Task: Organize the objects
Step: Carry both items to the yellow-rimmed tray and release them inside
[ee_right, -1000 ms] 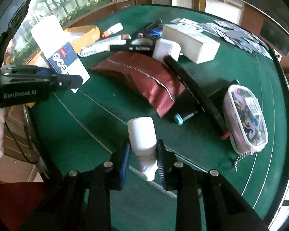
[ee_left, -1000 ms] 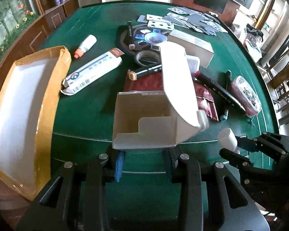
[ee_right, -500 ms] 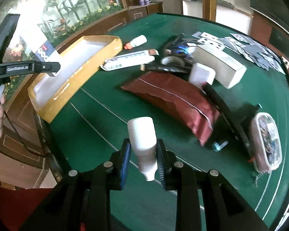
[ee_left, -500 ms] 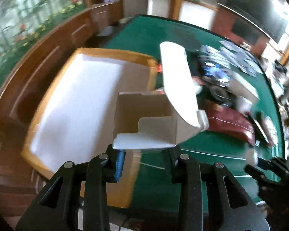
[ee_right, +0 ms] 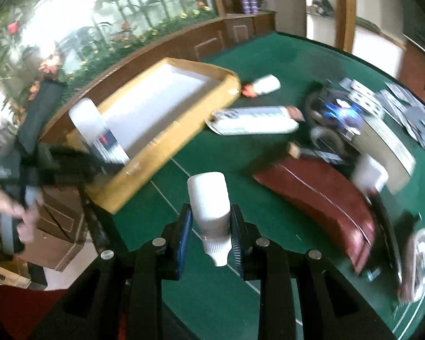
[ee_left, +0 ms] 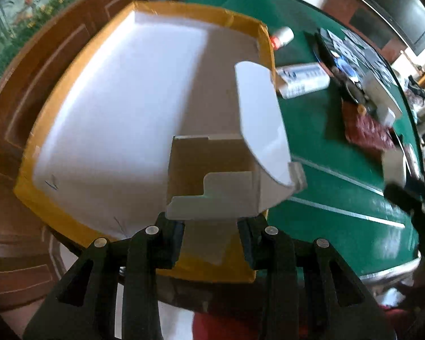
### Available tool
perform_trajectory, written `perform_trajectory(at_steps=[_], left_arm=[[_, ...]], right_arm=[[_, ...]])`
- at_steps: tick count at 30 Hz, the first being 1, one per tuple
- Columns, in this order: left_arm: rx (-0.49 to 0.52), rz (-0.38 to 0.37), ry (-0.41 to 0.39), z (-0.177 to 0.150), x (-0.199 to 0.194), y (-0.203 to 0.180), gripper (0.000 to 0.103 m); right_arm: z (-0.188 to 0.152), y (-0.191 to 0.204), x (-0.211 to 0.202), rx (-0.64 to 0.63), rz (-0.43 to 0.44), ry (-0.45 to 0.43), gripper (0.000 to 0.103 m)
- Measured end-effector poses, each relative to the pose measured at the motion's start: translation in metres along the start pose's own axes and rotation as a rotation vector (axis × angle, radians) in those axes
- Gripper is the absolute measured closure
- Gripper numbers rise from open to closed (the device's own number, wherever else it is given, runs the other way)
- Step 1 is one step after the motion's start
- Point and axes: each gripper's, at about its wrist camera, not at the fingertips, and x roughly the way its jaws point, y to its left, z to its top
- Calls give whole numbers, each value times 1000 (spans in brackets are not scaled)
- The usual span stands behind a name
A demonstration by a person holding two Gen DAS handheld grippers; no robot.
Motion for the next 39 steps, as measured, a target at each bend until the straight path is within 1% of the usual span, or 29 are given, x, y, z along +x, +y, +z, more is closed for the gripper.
perform_trajectory(at_steps=[4,9,12,15,18,20,25,28,33,36,39], left_arm=[[2,-40,35,-9,1,10,69],[41,-67,38,-10,-4,18,69],[34,-84,35,-7,-5,26,69],[38,-112,44,-3,-2,31,69],[51,-134,55,0,3,31,69],[66,-131,52,-1,4,31,69],[118,-136,51,-3,4,29,69],[131,-145,51,-2,4,30,69],[134,-157,53,-4,4,33,69],[130,-154,54,-6,4,35,69],[121,-155,57,-7,3,35,69]], right_arm=[[24,29,10,-37,57,-8,78],[51,69,31,-92,120,4,78],[66,87,50,-107,145,23,78],[76,91,67,-78,176,46,78],[86,89,86,-52,188,78,78],[92,86,99,-42,191,101,78],[98,82,118,-36,188,151,78],[93,88,124,-77,179,179,78],[87,92,130,-106,166,221,77],[82,92,133,-104,147,236,77],[78,92,132,-101,151,240,77]])
